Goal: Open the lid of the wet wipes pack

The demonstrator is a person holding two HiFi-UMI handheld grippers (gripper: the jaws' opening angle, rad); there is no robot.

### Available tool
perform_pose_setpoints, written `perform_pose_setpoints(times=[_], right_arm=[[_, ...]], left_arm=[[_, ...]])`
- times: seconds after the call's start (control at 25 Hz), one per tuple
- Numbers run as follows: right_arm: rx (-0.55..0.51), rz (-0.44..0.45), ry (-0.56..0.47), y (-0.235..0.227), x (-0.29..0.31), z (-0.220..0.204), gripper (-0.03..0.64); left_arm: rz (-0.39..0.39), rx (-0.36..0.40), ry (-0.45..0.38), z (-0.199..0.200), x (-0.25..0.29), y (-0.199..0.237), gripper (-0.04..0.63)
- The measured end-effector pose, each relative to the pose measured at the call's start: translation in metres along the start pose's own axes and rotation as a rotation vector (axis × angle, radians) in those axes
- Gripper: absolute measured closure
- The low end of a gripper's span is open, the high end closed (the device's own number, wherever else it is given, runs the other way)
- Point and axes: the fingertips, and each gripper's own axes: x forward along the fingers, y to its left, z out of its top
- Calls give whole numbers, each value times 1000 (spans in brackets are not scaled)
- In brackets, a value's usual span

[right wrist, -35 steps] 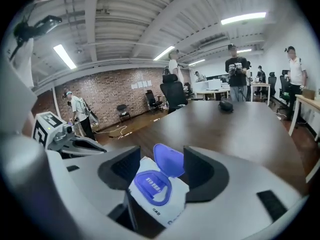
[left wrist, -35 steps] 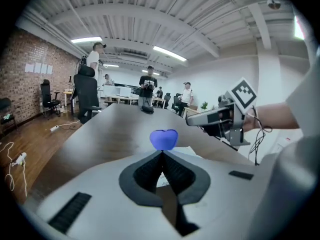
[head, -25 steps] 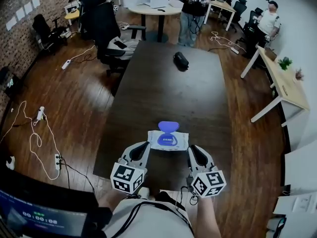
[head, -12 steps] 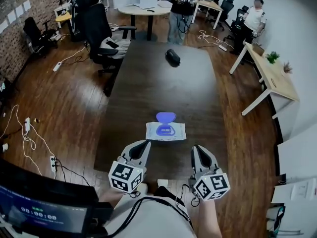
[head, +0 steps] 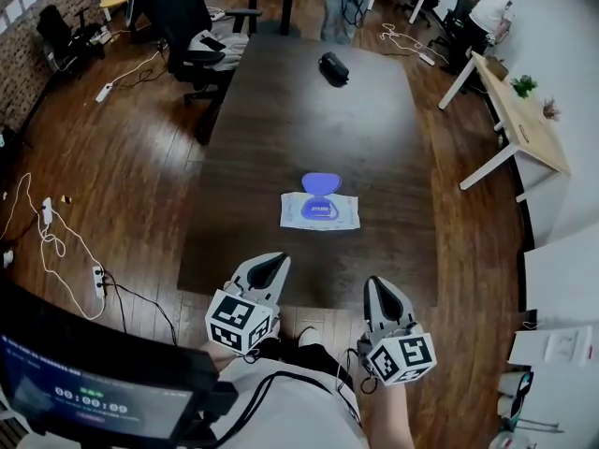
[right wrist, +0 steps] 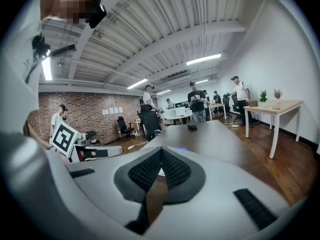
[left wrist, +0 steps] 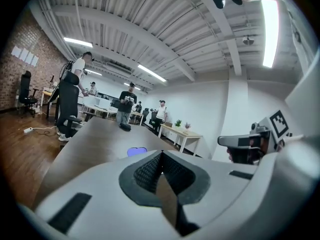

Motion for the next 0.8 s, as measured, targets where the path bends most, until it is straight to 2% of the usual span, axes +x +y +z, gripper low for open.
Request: perform_pose_setpoints(times=[0.2,0.44,0.64,0.8], right_arm=[[-10,7,-65,-1,-16,23,607],[-4,53,-139,10,-69,34,607],[3,84,-148,23,-138,6,607],[11,85,-143,24,-205,-23,607]], left_arm=[[-15,56,-43,29,-4,-17,595],[-38,110,-101,55,-19,-64,595],[-48,109,-102,40,-51,-135,595],[-73,108,-75,-9,-82,-204,594]])
